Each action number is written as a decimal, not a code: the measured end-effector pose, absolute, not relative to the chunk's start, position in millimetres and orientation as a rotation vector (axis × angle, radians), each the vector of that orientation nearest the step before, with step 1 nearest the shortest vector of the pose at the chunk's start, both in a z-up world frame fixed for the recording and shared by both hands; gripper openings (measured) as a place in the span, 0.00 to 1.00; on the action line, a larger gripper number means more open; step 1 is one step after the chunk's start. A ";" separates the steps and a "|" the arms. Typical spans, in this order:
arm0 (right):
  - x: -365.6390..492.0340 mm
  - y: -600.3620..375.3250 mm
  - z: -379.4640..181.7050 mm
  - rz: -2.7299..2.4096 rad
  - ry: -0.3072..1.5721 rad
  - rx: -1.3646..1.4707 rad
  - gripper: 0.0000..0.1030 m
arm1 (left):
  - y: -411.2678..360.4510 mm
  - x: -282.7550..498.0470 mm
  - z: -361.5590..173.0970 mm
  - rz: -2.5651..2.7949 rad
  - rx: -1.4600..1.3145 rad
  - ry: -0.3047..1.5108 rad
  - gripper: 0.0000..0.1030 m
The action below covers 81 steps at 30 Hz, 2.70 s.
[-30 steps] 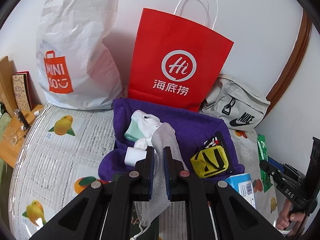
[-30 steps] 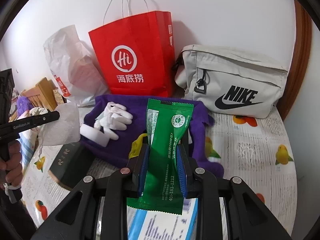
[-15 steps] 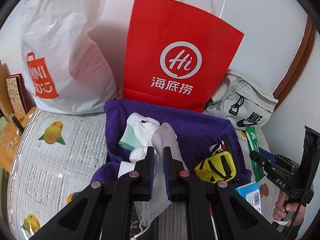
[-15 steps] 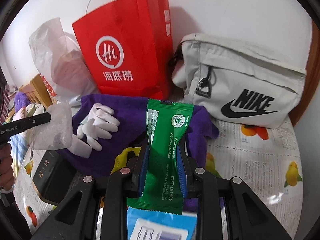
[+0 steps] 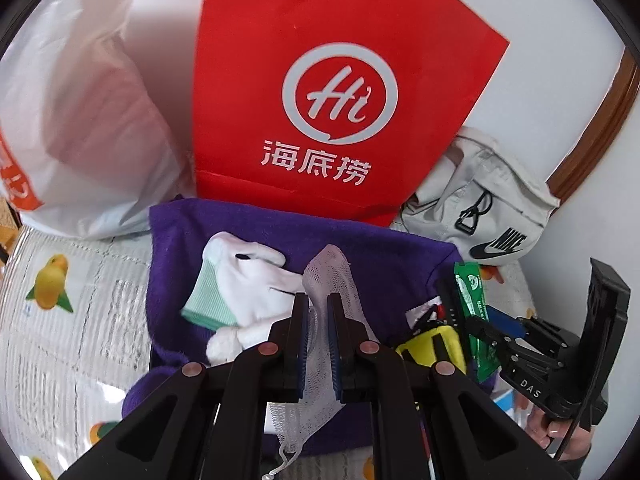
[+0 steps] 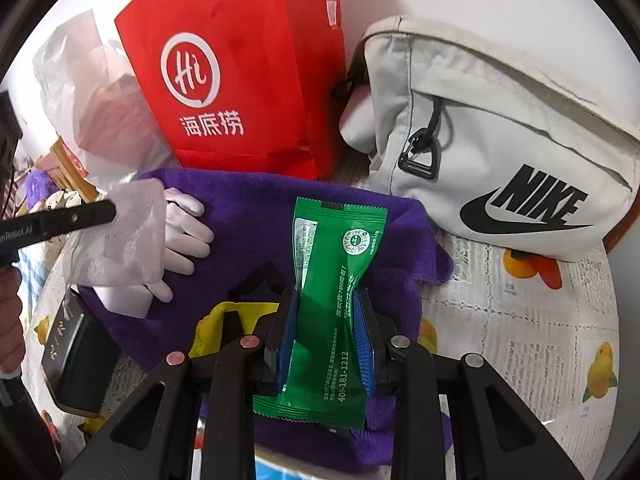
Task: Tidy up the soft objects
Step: 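Carry the white mesh bag and green packet onto the purple towel and open the left tool, then grasp the green tea-leaf wipe pack with the right tool while the left tool approaches the black strap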
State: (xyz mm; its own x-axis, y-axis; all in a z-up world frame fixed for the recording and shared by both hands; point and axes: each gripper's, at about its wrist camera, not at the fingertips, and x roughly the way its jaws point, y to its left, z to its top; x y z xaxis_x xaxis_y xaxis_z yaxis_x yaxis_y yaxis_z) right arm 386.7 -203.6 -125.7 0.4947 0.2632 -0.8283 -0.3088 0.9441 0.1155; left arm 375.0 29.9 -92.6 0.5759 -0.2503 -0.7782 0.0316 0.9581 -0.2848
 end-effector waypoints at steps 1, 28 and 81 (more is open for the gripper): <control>388.5 -203.6 -128.6 0.345 1.003 -0.054 0.27 | 29.3 377.6 -95.2 -0.169 -0.253 0.952 0.09; 383.7 -200.8 -121.1 0.351 1.005 -0.052 0.65 | 43.2 396.1 -104.3 -0.124 -0.274 1.003 0.44; 76.9 -107.5 -158.3 0.488 1.016 -0.037 0.89 | 122.1 101.5 -145.6 -0.036 -0.393 0.948 0.61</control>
State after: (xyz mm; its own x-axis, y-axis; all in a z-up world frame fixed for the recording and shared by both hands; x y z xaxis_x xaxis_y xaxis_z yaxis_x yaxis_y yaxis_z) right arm 76.9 -107.5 -158.3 0.4293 0.3744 -0.8219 -0.4078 0.8924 0.1934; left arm 101.5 122.1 -145.6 0.5881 -0.2004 -0.7836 -0.1402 0.9289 -0.3428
